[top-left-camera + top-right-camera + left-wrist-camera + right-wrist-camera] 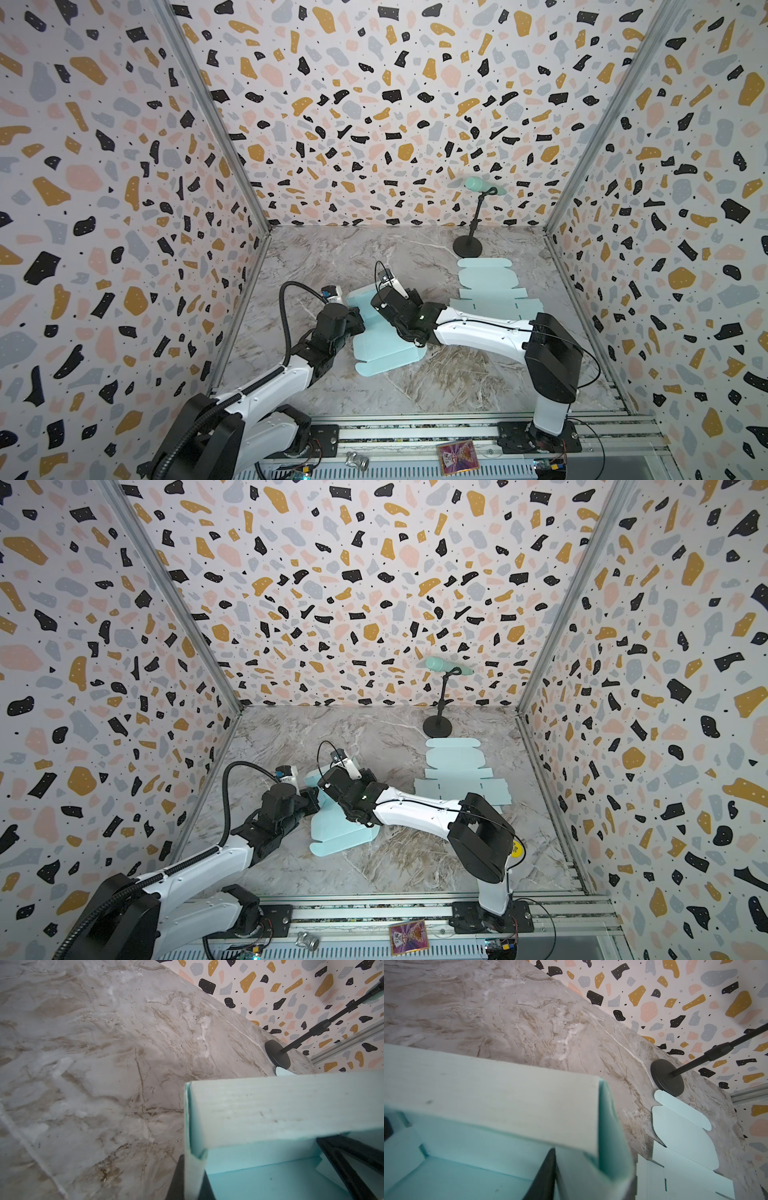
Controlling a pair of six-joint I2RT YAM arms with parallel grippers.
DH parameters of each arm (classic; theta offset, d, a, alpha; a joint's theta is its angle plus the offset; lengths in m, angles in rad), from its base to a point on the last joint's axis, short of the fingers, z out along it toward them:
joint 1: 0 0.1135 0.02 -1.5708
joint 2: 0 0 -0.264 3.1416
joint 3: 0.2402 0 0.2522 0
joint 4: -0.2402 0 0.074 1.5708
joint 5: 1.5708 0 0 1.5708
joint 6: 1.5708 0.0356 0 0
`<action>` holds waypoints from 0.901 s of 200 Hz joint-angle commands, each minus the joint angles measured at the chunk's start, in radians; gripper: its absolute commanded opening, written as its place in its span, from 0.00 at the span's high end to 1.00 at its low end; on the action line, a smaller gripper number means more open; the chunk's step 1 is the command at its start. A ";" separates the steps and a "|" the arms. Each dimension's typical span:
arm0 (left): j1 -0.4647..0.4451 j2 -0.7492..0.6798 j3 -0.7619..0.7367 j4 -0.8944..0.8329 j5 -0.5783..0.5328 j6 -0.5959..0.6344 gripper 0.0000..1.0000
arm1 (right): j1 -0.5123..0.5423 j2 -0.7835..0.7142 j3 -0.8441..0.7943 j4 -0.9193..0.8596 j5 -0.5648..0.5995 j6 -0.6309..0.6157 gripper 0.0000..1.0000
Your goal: Fold the paper box
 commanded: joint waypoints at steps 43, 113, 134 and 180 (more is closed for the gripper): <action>-0.050 -0.016 -0.037 0.194 -0.004 -0.025 1.00 | 0.031 0.010 -0.040 0.056 -0.009 0.021 0.75; -0.052 0.020 -0.067 0.318 -0.039 -0.002 1.00 | 0.032 0.048 -0.057 0.153 0.016 -0.044 0.71; -0.053 0.054 -0.090 0.372 -0.064 -0.011 1.00 | 0.031 0.045 -0.070 0.171 0.022 -0.039 0.69; -0.061 0.127 -0.140 0.488 -0.111 -0.026 1.00 | 0.019 -0.037 -0.162 0.226 -0.015 -0.026 0.61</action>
